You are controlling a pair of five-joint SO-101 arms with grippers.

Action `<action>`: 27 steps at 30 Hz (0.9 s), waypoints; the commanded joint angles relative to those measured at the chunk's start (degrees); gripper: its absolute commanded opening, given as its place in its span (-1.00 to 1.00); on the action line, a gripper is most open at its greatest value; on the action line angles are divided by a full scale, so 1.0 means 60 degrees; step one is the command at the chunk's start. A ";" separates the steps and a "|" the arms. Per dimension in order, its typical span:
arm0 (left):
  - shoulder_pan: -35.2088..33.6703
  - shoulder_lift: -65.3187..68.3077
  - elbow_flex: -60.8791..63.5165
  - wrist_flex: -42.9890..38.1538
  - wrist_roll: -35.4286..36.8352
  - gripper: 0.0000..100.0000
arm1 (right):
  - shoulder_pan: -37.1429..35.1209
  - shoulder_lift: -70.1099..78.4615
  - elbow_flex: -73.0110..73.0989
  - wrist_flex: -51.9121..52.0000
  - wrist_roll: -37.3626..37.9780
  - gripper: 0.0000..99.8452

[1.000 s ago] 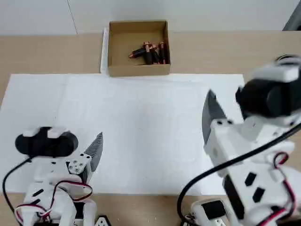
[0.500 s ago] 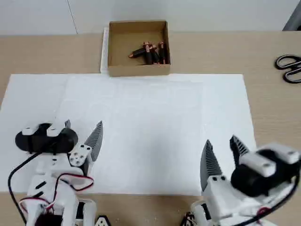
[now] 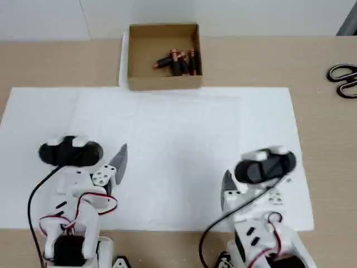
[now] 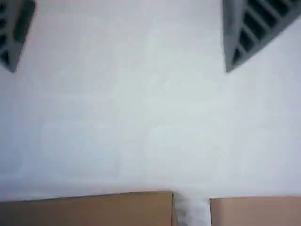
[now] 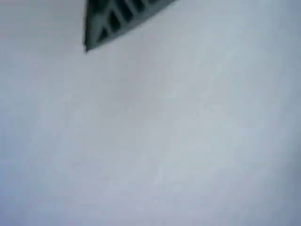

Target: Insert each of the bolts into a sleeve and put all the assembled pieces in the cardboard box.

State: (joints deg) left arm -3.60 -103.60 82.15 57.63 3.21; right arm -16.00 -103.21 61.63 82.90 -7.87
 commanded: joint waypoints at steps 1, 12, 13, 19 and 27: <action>0.0015 -0.0088 0.0242 -0.0249 0.0015 -0.47 | 0.0051 -0.0125 0.0132 -0.0198 0.0073 -0.60; 0.0044 -0.0088 0.1018 -0.0249 0.0029 -0.47 | 0.0051 -0.0110 0.1846 -0.1311 0.0073 -0.60; 0.0044 -0.0088 0.1062 -0.0234 0.0029 -0.47 | 0.0051 -0.0110 0.2139 -0.1546 0.0073 -0.60; 0.0029 -0.0088 0.1590 -0.0234 0.0029 -0.47 | 0.0051 -0.0110 0.4103 -0.2777 0.0073 -0.60; -0.0015 -0.0088 0.1678 -0.0161 0.0029 -0.47 | 0.0066 -0.0110 0.5231 -0.3099 0.0073 -0.60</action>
State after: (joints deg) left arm -3.60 -103.60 92.09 57.45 3.21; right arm -16.00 -103.47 92.57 65.32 -7.87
